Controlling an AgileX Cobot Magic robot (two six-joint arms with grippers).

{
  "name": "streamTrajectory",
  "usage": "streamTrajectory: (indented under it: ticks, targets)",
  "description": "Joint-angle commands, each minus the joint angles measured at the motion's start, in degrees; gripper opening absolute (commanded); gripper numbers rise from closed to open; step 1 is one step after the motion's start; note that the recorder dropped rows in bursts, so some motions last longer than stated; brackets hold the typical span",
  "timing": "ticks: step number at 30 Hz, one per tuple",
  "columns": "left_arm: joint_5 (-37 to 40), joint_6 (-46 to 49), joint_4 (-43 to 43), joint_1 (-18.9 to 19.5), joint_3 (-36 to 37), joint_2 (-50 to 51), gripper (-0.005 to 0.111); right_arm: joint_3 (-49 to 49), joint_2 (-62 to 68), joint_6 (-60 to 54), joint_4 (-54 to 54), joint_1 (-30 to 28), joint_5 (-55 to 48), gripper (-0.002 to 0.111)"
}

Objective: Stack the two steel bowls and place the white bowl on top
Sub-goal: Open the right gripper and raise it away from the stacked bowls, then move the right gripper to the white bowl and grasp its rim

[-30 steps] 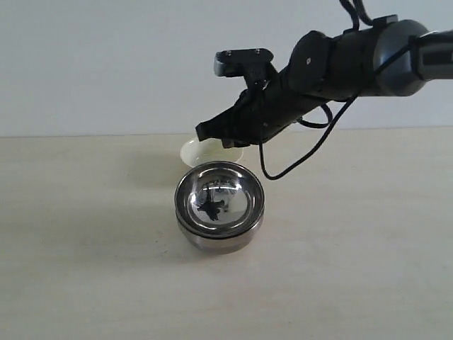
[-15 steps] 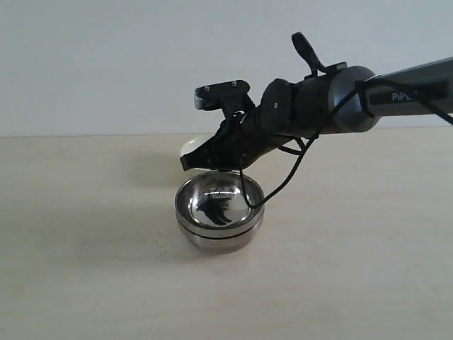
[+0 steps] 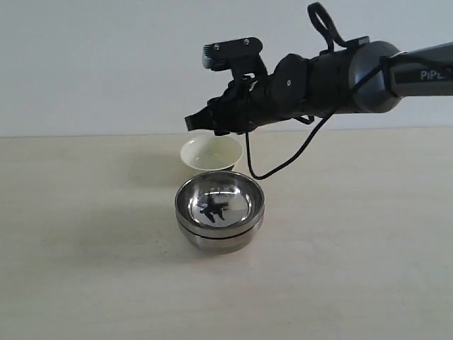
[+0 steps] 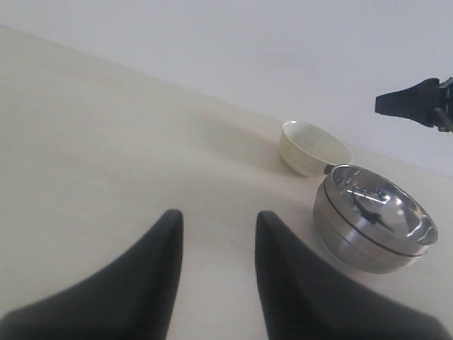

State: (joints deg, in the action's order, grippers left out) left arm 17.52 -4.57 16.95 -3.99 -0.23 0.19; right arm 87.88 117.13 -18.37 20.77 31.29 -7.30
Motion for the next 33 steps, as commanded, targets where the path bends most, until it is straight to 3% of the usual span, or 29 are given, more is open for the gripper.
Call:
streamTrajectory:
  ticks: [1, 7, 17, 24, 27, 33]
  targets:
    - [-0.08, 0.07, 0.05, 0.16, 0.23, -0.19, 0.032, 0.23, 1.63, 5.87, -0.12, -4.96, 1.98, 0.062]
    - [-0.08, 0.07, 0.05, 0.16, 0.23, -0.19, 0.032, 3.79, 7.18, 8.29, -0.12, -9.03, -1.24, 0.062]
    - [-0.08, 0.07, 0.05, 0.16, 0.23, -0.19, 0.032, 24.2, 19.39, 7.36, -0.12, -9.32, -18.21, 0.062]
    - [-0.08, 0.07, 0.05, 0.16, 0.23, -0.19, 0.032, 29.34, 24.68, 6.21, 1.84, -9.32, -21.44, 0.06]
    - [-0.08, 0.07, 0.05, 0.16, 0.23, -0.19, 0.032, 29.53, 25.51, 5.95, 2.99, -9.32, -20.93, 0.048]
    - [-0.08, 0.07, 0.05, 0.16, 0.23, -0.19, 0.032, 29.53, 25.52, 5.95, 3.32, -9.32, -20.18, 0.005]
